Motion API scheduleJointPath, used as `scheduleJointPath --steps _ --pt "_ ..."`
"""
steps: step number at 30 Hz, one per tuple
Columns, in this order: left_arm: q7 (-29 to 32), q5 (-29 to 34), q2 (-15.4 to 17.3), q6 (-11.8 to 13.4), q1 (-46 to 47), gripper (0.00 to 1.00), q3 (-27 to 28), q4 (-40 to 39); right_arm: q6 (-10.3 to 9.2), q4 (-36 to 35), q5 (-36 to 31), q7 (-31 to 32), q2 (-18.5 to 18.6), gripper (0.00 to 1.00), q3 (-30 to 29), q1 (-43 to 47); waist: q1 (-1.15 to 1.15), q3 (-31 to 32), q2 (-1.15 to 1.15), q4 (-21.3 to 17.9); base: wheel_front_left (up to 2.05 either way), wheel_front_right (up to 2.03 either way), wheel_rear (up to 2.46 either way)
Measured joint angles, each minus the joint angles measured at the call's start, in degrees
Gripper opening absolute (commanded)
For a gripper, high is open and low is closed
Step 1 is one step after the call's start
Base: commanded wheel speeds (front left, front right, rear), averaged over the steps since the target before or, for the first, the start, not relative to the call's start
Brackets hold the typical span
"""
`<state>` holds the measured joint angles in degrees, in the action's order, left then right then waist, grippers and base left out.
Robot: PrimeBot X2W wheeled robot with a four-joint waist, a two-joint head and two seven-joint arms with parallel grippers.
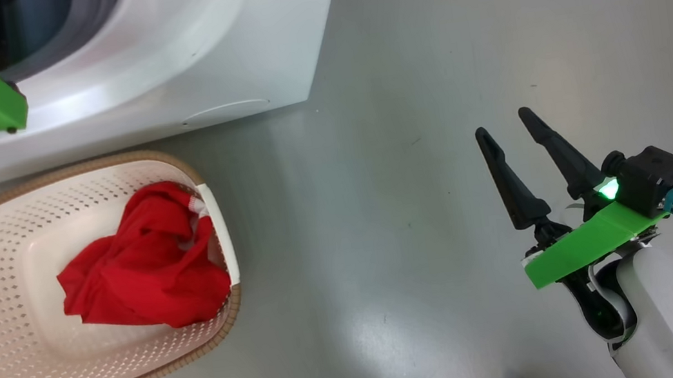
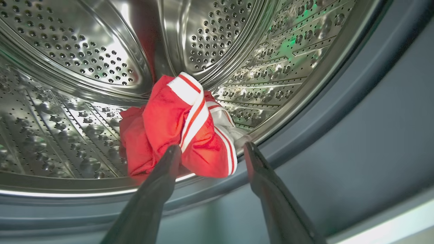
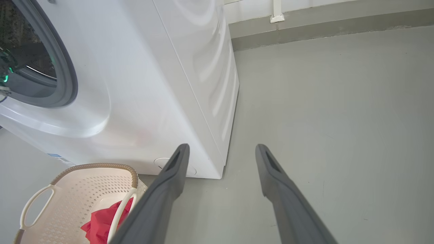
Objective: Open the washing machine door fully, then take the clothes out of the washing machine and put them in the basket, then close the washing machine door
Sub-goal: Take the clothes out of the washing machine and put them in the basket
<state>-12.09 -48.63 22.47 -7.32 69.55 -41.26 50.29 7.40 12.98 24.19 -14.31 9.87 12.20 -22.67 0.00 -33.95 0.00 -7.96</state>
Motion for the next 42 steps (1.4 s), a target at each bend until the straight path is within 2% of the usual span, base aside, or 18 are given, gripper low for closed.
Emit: scheduleJointPath --steps 7,15,36,37,38,40,41,42 --pt "0.49 -5.26 1.74 -0.01 2.20 1.00 -7.05 0.01 0.00 -0.10 -0.01 0.00 -0.41 1.00 0.21 -0.06 0.00 -0.98 0.00 -1.07 0.00 0.00 0.00" --pt "0.42 -9.71 3.52 -0.01 4.98 1.00 -12.46 1.51 0.00 -0.20 -0.02 0.00 -0.62 1.00 1.03 -0.95 0.00 -1.56 0.00 -2.13 0.00 0.00 0.00" --pt "1.24 -19.02 5.97 -0.01 8.87 1.00 -21.84 5.11 0.00 -0.23 -0.01 0.00 -0.73 1.00 2.74 -1.17 0.00 -2.02 0.00 -4.62 0.00 0.00 0.00" --pt "1.24 -19.25 5.98 -0.01 8.88 0.84 -22.15 5.24 0.00 -0.23 -0.01 0.00 -0.73 1.00 2.76 -1.17 0.00 -2.05 0.00 -4.66 0.00 0.00 0.00" --pt "1.24 -19.34 5.99 -0.01 8.97 0.45 -22.56 5.31 0.00 -0.23 -0.01 0.00 -0.73 1.00 2.76 -1.16 0.00 -2.07 0.00 -4.69 0.00 0.00 0.00" --pt "1.15 -19.71 6.02 0.00 9.42 0.10 -23.39 5.35 0.00 -0.23 -0.01 0.00 -0.73 1.00 2.75 -1.16 0.00 -2.14 0.00 -4.70 0.00 0.00 0.00" --pt "1.14 -19.75 6.02 -0.01 9.68 0.00 -23.73 5.38 0.00 -0.24 -0.01 0.00 -0.73 1.00 2.75 -1.16 0.00 -2.18 0.00 -4.70 0.00 0.00 0.00" --pt "1.05 -19.89 6.02 -0.01 9.84 0.00 -23.98 5.39 0.00 -0.24 -0.01 0.00 -0.73 1.00 2.75 -1.16 0.00 -2.20 0.00 -4.69 0.00 0.00 0.00"
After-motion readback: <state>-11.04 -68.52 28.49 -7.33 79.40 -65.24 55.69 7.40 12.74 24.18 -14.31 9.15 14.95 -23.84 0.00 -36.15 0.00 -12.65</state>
